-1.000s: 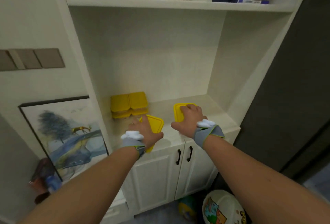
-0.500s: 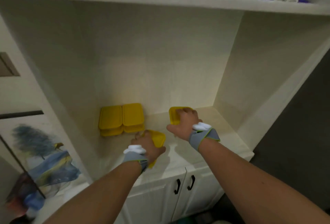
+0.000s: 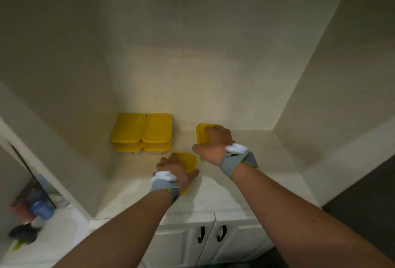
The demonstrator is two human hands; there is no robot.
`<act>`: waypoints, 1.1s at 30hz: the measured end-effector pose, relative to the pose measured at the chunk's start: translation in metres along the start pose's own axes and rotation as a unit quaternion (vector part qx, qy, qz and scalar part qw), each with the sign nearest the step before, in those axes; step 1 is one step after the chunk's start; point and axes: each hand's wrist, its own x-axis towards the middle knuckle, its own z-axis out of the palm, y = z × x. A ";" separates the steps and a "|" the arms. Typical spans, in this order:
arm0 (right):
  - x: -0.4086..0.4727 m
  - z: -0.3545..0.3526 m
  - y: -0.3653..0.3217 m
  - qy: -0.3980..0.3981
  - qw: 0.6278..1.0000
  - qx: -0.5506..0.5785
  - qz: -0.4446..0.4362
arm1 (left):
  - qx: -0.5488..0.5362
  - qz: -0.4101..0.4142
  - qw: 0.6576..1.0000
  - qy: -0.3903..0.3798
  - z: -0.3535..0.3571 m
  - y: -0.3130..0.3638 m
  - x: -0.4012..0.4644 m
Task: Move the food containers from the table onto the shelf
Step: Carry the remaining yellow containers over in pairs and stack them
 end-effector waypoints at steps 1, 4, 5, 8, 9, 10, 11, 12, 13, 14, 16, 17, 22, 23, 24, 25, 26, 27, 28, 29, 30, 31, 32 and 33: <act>0.003 0.004 0.004 -0.001 1.000 0.007 0.000 | -0.008 -0.007 1.000 0.012 0.005 0.002 0.005; 0.007 0.011 0.012 -0.007 1.000 0.011 0.007 | -0.024 -0.023 0.998 0.046 0.016 0.008 0.015; 0.009 0.011 0.013 -0.015 1.000 0.013 0.015 | -0.027 -0.024 0.998 0.057 0.018 0.010 0.015; 0.014 0.012 0.010 -0.018 0.999 0.011 0.027 | -0.024 -0.010 0.997 0.075 0.021 0.011 0.010; 0.015 0.013 0.008 -0.017 0.999 0.009 0.028 | -0.017 -0.004 0.997 0.081 0.021 0.010 0.008; 0.016 0.015 0.007 -0.016 1.000 0.009 0.024 | 0.001 0.004 0.996 0.087 0.019 0.007 0.004; 0.016 0.017 0.004 -0.018 1.000 0.012 0.019 | 0.026 0.022 0.994 0.103 0.018 0.004 0.000; 0.015 0.020 0.001 -0.023 0.999 0.016 0.016 | 0.055 0.051 0.990 0.123 0.016 0.000 -0.004; 0.014 0.022 -0.003 -0.025 0.999 0.018 0.011 | 0.079 0.089 0.983 0.139 0.012 -0.003 -0.008; 0.014 0.023 -0.004 -0.026 1.000 0.014 0.007 | 0.096 0.130 0.976 0.146 0.008 -0.002 -0.014; 0.014 0.024 -0.007 -0.028 1.000 0.012 0.005 | 0.122 0.199 0.963 0.137 0.000 -0.001 -0.022; 0.014 0.025 -0.008 -0.031 0.999 0.011 0.006 | 0.133 0.215 0.960 0.121 -0.003 0.001 -0.026; 0.017 0.030 -0.009 -0.028 0.999 0.020 0.012 | 0.155 0.198 0.966 0.061 -0.009 0.009 -0.035; 0.018 0.031 -0.007 -0.024 0.999 0.022 0.013 | 0.155 0.198 0.967 0.049 -0.009 0.011 -0.034; 0.019 0.032 -0.005 -0.020 0.999 0.026 0.015 | 0.153 0.202 0.967 0.029 -0.009 0.012 -0.030; 0.021 0.033 -0.005 -0.017 0.999 0.026 0.015 | 0.145 0.206 0.968 0.009 -0.009 0.013 -0.024; 0.021 0.034 -0.003 -0.015 0.999 0.027 0.018 | 0.144 0.207 0.967 -0.013 -0.012 0.014 -0.023; 0.022 0.034 -0.002 -0.011 0.999 0.026 0.021 | 0.143 0.212 0.967 -0.017 -0.014 0.016 -0.022; 0.022 0.035 0.001 -0.006 0.999 0.024 0.021 | 0.145 0.213 0.966 -0.010 -0.014 0.018 -0.024; 0.024 0.035 0.003 -0.002 1.000 0.022 0.019 | 0.158 0.206 0.965 0.032 -0.014 0.021 -0.022; 0.026 0.034 0.006 0.002 1.000 0.023 0.015 | 0.164 0.188 0.966 0.070 -0.017 0.026 -0.020; 0.027 0.032 0.009 0.007 1.000 0.026 0.013 | 0.175 0.176 0.963 0.106 -0.023 0.031 -0.018; 0.030 0.030 0.011 0.011 0.999 0.028 0.011 | 0.178 0.172 0.961 0.126 -0.029 0.035 -0.015; 0.031 0.028 0.013 0.016 0.999 0.030 0.011 | 0.138 0.174 0.969 0.105 -0.028 0.037 -0.007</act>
